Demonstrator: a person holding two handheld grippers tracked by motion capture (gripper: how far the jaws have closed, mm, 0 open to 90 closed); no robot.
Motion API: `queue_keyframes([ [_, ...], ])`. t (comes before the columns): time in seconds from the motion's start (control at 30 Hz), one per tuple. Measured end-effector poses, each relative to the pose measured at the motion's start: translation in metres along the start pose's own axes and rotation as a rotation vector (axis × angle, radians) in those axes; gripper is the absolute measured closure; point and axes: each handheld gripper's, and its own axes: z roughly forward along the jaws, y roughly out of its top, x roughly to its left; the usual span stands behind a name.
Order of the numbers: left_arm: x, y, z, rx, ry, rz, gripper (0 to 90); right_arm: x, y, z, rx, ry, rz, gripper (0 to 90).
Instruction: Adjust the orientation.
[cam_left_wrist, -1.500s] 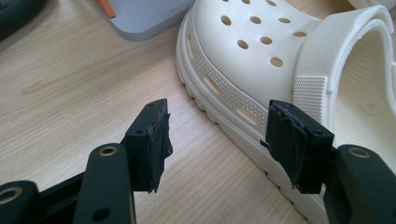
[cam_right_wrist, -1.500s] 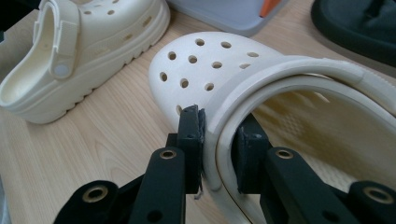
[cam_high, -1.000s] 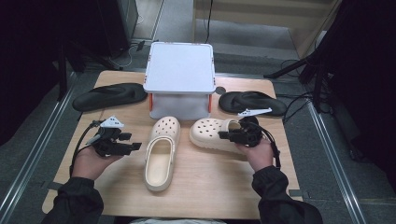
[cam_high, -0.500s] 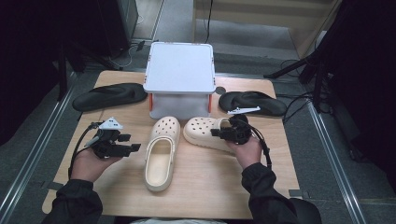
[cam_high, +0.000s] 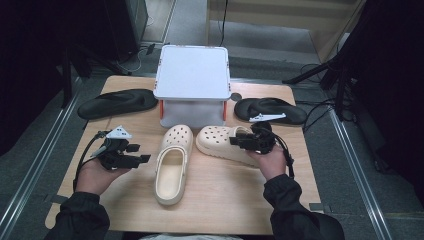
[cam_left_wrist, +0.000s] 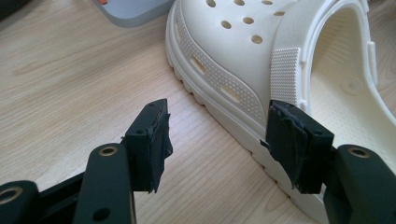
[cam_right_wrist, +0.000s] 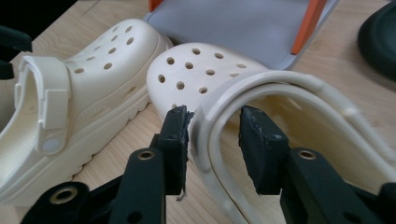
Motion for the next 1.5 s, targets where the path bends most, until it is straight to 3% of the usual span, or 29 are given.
queue_keyframes([
  [0.13,0.000,0.000,-0.001,-0.001,0.000,-0.001,40.4,-0.004,-0.001,-0.020,-0.024,-0.016,-0.023,63.4],
  [0.27,0.001,0.000,-0.001,-0.006,0.002,-0.003,40.4,-0.011,-0.005,-0.039,-0.034,-0.023,-0.046,73.7],
  [0.37,0.000,0.000,-0.001,-0.008,0.000,-0.004,40.4,-0.018,-0.009,-0.043,-0.038,-0.024,-0.067,83.4],
  [0.43,0.000,0.000,-0.001,-0.008,0.001,-0.006,40.4,-0.019,-0.010,-0.041,-0.021,-0.052,-0.090,89.6],
  [0.63,0.001,0.000,0.000,0.000,0.003,-0.003,40.3,-0.023,-0.011,-0.024,0.036,-0.093,-0.134,90.0],
  [0.8,0.001,-0.001,0.000,0.002,0.001,-0.003,40.2,-0.021,-0.008,-0.011,0.062,-0.080,-0.153,90.0],
  [1.0,0.002,-0.002,0.002,0.011,-0.004,-0.010,40.0,-0.009,-0.007,0.002,0.105,-0.073,-0.195,90.0],
  [1.13,0.003,-0.002,0.001,0.010,-0.001,-0.014,40.0,-0.004,-0.007,0.004,0.108,-0.086,-0.230,90.0],
  [1.5,0.003,-0.002,0.001,0.014,-0.005,-0.016,39.9,0.016,-0.007,0.006,0.128,-0.048,-0.275,90.0],
])
